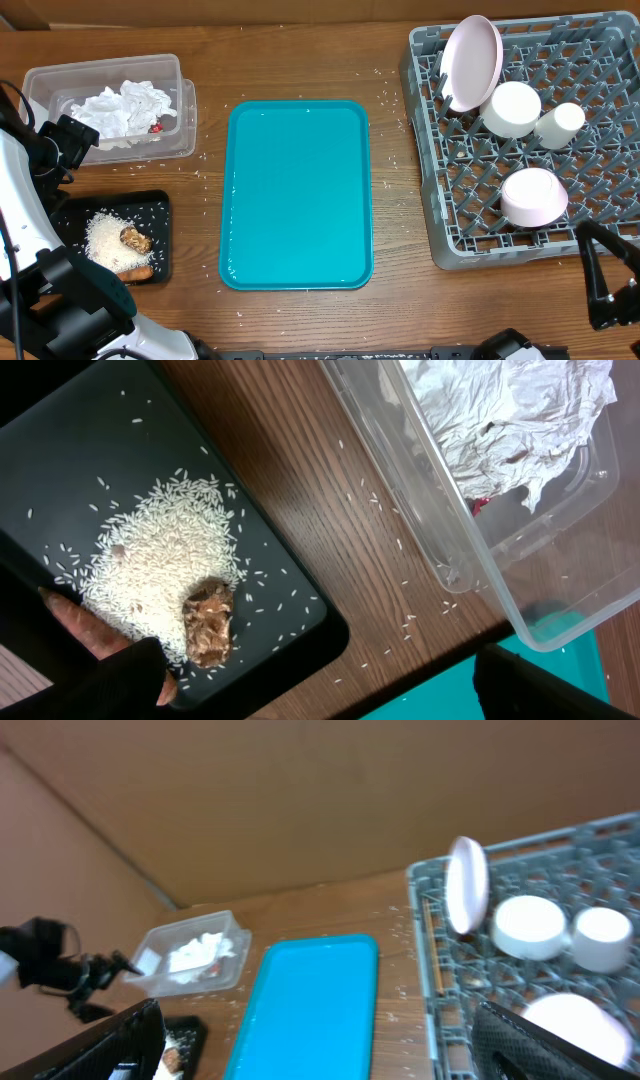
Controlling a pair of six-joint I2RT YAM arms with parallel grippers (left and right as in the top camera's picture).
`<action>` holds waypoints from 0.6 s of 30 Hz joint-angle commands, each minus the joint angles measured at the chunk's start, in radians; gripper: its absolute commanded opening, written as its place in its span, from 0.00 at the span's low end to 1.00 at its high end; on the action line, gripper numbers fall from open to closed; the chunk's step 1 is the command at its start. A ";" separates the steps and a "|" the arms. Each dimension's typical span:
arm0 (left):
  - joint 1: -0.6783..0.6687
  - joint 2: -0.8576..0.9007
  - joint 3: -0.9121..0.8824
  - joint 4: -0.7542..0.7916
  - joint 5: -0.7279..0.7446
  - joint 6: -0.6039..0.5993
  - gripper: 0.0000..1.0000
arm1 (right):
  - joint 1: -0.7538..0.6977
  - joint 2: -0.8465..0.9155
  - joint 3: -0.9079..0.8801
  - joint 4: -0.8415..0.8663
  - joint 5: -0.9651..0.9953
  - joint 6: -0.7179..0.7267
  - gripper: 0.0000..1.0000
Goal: Sort waste into correct bins and load items into the dishwasher
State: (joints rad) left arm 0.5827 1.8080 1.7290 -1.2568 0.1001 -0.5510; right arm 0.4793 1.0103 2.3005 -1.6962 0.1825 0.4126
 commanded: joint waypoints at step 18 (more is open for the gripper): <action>-0.001 0.015 0.014 0.001 -0.007 -0.011 1.00 | -0.359 -0.532 -1.106 0.725 -0.006 -0.017 1.00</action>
State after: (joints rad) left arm 0.5827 1.8080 1.7290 -1.2564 0.0975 -0.5510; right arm 0.1265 0.5644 1.3380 -1.0542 0.1867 0.4026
